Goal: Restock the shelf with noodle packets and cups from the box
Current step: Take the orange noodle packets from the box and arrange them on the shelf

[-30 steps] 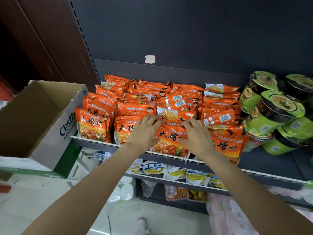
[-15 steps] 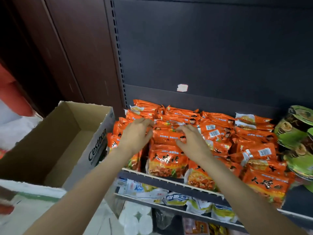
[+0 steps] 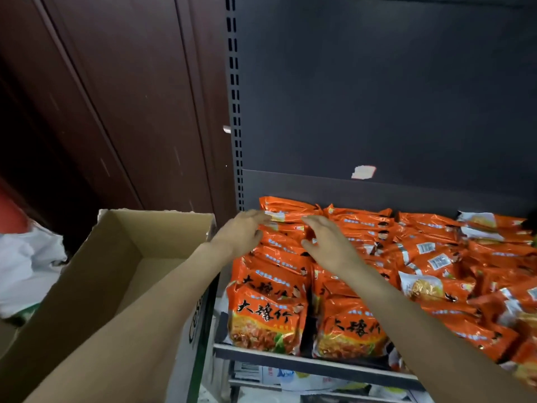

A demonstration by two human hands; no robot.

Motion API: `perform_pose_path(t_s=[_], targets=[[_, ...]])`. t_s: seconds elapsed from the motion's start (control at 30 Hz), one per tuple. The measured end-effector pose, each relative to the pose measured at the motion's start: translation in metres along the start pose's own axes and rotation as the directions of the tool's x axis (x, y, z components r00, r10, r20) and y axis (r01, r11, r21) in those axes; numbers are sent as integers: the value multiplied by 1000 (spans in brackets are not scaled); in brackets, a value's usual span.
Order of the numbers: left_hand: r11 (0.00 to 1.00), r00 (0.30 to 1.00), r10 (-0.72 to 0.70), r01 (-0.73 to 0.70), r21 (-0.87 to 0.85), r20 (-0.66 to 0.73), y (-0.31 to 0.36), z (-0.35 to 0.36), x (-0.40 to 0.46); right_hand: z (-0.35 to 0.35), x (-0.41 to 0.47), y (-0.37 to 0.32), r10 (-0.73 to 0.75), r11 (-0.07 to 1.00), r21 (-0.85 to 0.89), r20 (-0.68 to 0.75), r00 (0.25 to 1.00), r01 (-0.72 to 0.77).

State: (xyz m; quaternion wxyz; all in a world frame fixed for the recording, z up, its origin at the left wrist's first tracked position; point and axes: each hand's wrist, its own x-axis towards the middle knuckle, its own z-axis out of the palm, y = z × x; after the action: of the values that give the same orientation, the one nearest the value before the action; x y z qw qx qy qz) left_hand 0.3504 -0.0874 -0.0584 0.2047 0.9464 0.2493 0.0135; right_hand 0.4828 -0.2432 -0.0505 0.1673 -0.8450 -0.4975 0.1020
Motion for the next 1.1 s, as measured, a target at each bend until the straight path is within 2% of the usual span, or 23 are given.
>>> perform_pose_path(t_s=[0.13, 0.27, 0.37, 0.53, 0.67, 0.77, 0.83, 0.9, 0.97, 1.1], targets=[[997, 995, -65, 68, -46, 71, -13, 9, 18, 6, 31, 4, 49, 998, -46, 103, 993, -45], [928, 970, -229, 243, -283, 82, -17, 9, 28, 4, 52, 11, 48, 987, -157, 58, 997, -39], [857, 960, -238, 278, -433, 146, -18, 8, 29, 0, 59, 16, 53, 978, -202, 34, 998, -45], [759, 952, -231, 304, -575, 199, -22, 7, 27, -1, 66, 18, 88, 990, -119, 69, 994, -79], [730, 940, -264, 342, -592, 217, -24, 5, 25, 1, 72, 15, 79, 988, -135, 36, 996, -73], [723, 942, -293, 331, -606, 165, -22, 3, 30, -2, 71, 14, 53, 994, -95, 40, 998, -49], [737, 948, -259, 319, -596, 186, -22, 0, 31, -4, 68, 13, 37, 997, -74, 65, 997, -32], [793, 951, -193, 296, -533, 241, -24, -1, 28, -2, 62, 11, 8, 997, -72, 132, 991, 2], [854, 960, -163, 252, -455, 226, -26, 2, 24, 2, 58, 9, -10, 994, -102, 200, 980, 30], [947, 995, -82, 95, -307, 53, -25, 8, 11, 6, 52, -3, 3, 986, -161, 212, 977, 32]])
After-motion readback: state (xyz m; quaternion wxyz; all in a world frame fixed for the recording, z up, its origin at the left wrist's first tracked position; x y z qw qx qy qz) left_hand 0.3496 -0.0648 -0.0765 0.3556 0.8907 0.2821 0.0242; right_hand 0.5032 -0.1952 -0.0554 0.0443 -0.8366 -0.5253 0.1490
